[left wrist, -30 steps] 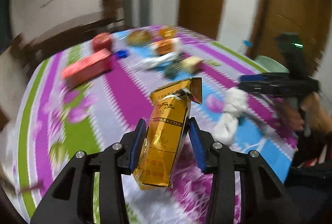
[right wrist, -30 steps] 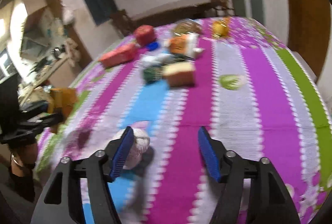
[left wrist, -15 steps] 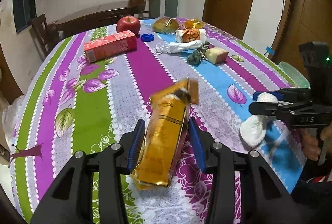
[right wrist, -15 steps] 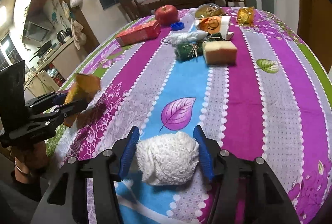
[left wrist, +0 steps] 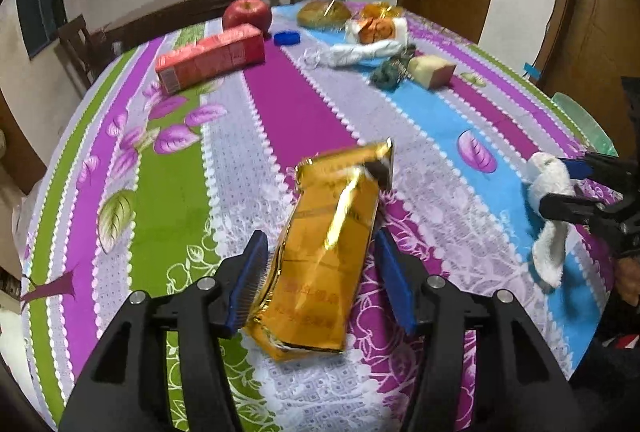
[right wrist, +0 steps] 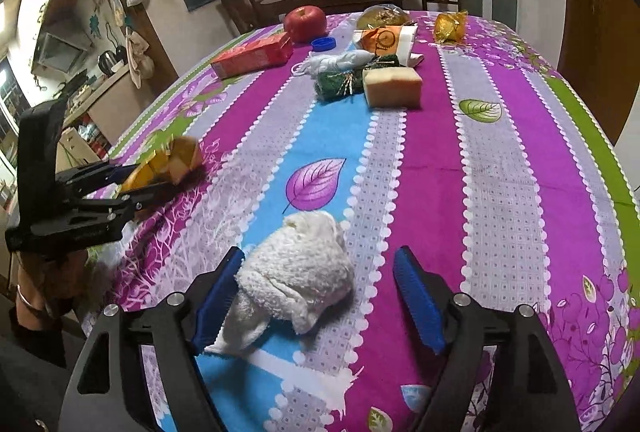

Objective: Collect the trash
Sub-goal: 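Grasp the gold cigarette pack with the left tool while the right tool grasps the white towel, then carry the gold pack and white towel over the green bin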

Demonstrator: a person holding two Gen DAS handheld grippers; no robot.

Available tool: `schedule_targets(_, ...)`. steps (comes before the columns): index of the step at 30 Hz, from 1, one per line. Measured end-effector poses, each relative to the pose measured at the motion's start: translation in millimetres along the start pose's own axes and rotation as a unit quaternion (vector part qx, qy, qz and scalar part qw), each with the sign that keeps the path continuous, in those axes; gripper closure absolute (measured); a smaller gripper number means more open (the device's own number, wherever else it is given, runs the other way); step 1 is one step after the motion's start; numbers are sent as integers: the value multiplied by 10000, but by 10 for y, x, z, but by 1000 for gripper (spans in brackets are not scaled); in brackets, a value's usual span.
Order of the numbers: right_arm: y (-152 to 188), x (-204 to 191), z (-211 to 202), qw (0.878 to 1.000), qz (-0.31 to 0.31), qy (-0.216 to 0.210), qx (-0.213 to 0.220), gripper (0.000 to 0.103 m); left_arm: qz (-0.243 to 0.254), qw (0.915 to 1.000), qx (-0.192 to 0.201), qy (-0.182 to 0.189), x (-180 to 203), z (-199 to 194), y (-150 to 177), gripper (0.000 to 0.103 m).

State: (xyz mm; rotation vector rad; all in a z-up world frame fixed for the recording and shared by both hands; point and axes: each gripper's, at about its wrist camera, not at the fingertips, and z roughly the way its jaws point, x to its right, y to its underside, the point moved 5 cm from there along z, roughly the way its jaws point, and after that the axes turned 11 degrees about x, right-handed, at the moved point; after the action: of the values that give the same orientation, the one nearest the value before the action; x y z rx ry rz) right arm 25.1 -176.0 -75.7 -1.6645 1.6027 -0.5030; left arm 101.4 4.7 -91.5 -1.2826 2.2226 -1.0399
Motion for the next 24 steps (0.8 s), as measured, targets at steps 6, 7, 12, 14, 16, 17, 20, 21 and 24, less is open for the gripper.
schedule_targets(6,48,-83,-14,9995,-302,81,-16,57,37,9997,-53,-225,39,10,7,58)
schedule_targets(7,53,-76,-19,9996,-281,69,18,59,53,9997,-55,-250,55,10,7,61)
schedule_targets(12,-7,-18,-89,9998,63,-113,159,60,134,9974,-15,-713,139,-17,-63,66)
schedule_targets(14,-74,16,-150,9995,102,-59,293,60,117,9964,60,-842,155,-51,-139,66)
schedule_targets(16,-123,37,-198,9992,129,-65,361,60,121,9951,144,-966,164,-86,-221,66)
schedule_targets(17,-153,43,-228,9991,93,-41,413,60,137,9943,184,-1042,174,-98,-263,66)
schedule_targets(20,-232,35,-302,9984,23,-18,558,60,119,9924,237,-1204,209,-98,-361,66)
schedule_targets(21,-255,30,-325,9982,-3,-4,606,60,125,9919,258,-1238,236,-97,-389,66)
schedule_targets(24,-339,10,-407,9971,-99,13,758,60,185,9914,296,-1259,329,-98,-436,66)
